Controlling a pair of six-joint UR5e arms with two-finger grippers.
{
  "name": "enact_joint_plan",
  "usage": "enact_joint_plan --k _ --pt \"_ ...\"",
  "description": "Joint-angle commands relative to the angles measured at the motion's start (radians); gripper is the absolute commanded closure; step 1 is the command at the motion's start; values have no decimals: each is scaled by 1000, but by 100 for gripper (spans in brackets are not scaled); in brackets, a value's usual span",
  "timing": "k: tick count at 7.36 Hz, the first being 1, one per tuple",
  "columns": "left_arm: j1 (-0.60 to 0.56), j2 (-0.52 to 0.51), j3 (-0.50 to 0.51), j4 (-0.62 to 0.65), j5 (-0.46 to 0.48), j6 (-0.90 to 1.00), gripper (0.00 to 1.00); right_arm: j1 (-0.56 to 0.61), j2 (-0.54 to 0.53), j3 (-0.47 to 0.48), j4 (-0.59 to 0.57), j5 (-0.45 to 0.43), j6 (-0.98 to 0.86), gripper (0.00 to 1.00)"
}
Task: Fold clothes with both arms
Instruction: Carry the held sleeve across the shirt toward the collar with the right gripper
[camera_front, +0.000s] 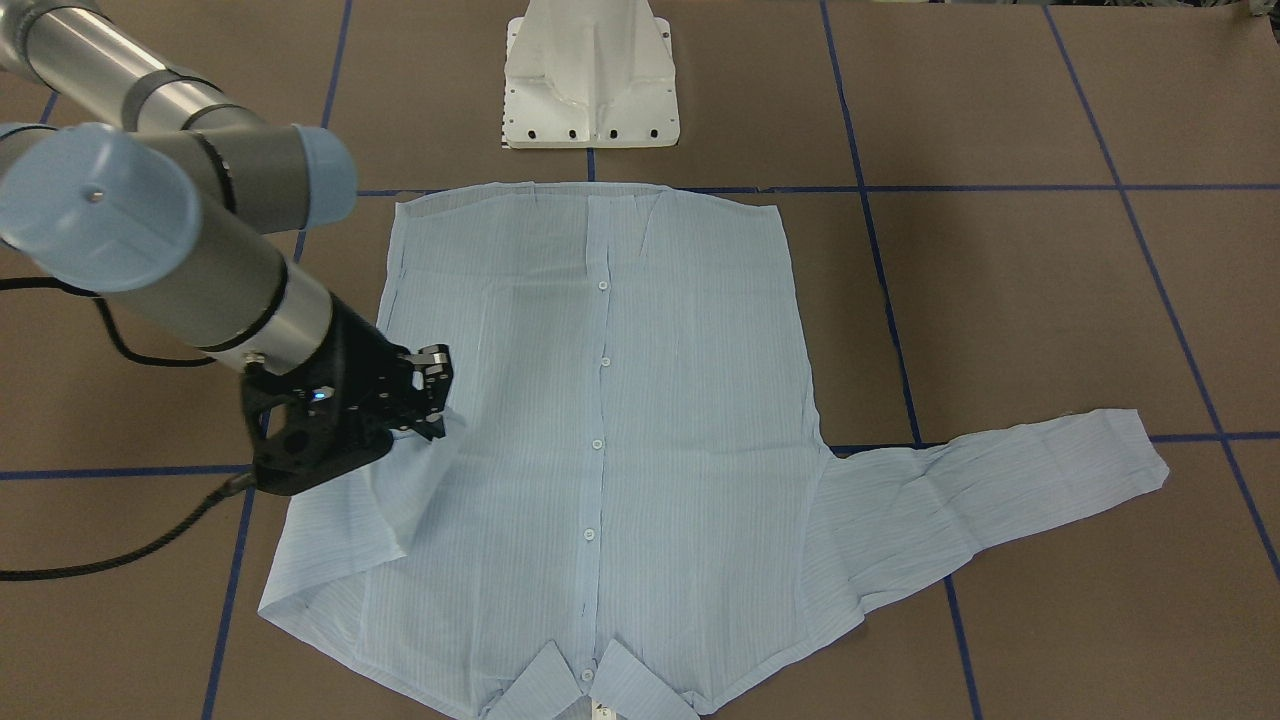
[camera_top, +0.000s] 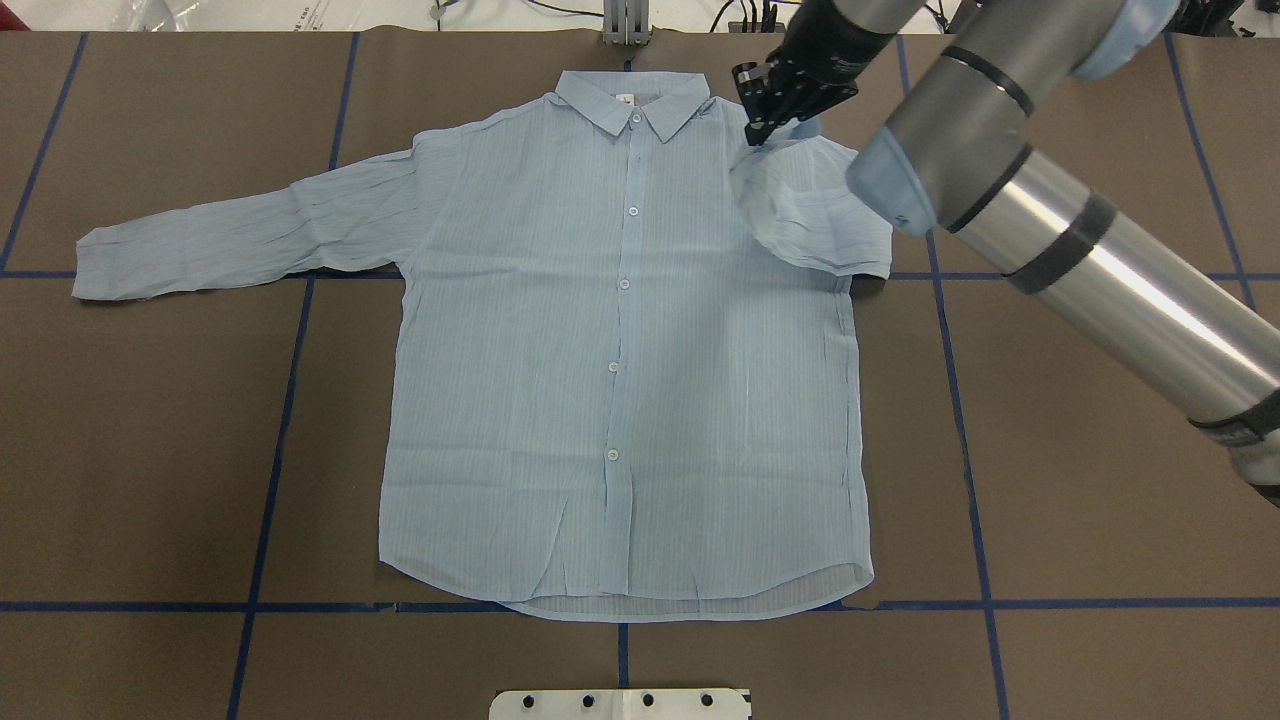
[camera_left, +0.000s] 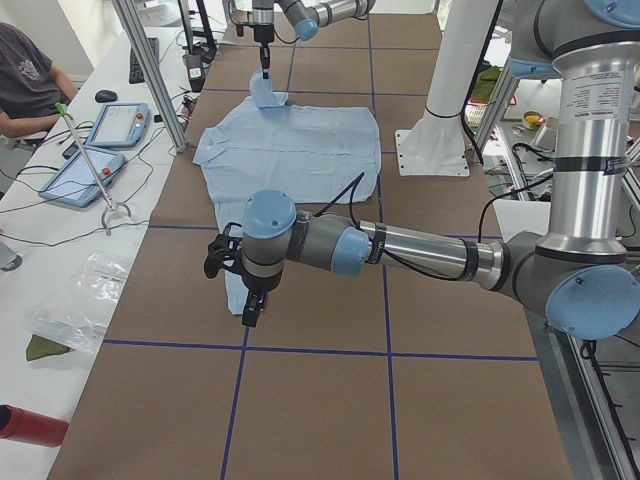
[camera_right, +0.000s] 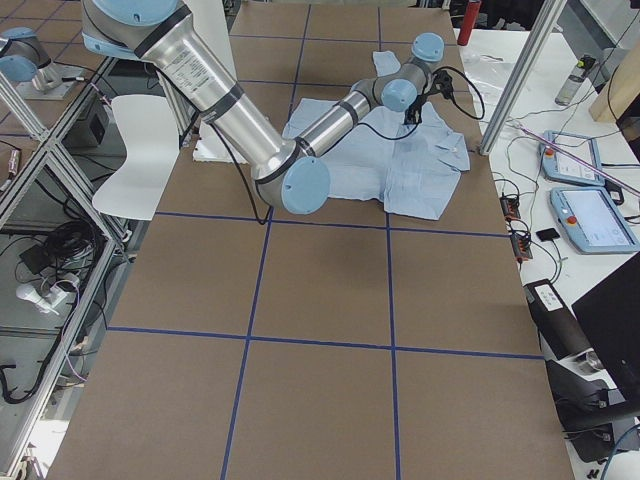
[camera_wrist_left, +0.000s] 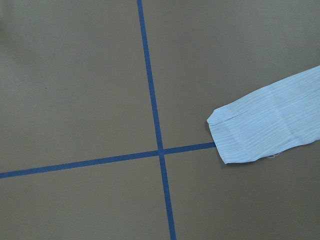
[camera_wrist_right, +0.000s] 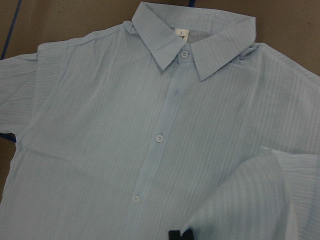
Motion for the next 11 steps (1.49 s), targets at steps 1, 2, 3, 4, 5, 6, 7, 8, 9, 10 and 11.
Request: enact_joint_plan --k 1,2,3,4,5,6,7,8,9,10,11 --pt "0 0 16 -2 2 -1 0 -94 171 -194 23 -119 1 100" --pt "0 0 24 -3 2 1 0 -123 176 -228 29 -152 -2 100" --pt "0 0 34 -12 2 1 0 -157 194 -281 71 -206 -2 100" --pt "0 0 71 -55 2 1 0 -171 233 -351 106 -223 -1 100" --pt "0 0 112 -115 2 -1 0 -195 266 -405 144 -266 -1 100" --pt "0 -2 131 -132 2 -1 0 -220 276 -416 157 -303 1 100" --pt "0 0 134 -132 2 -1 0 -234 293 -424 157 -324 -1 100" --pt "0 0 134 -132 2 -1 0 -258 309 -438 175 -379 -1 100" --pt "0 0 134 -132 2 -1 0 -268 310 -467 233 -390 1 100" --pt "0 0 134 -132 2 -4 0 -283 310 -469 247 -425 2 100" --pt "0 0 133 -132 2 -4 0 -321 299 -469 299 -497 84 5"
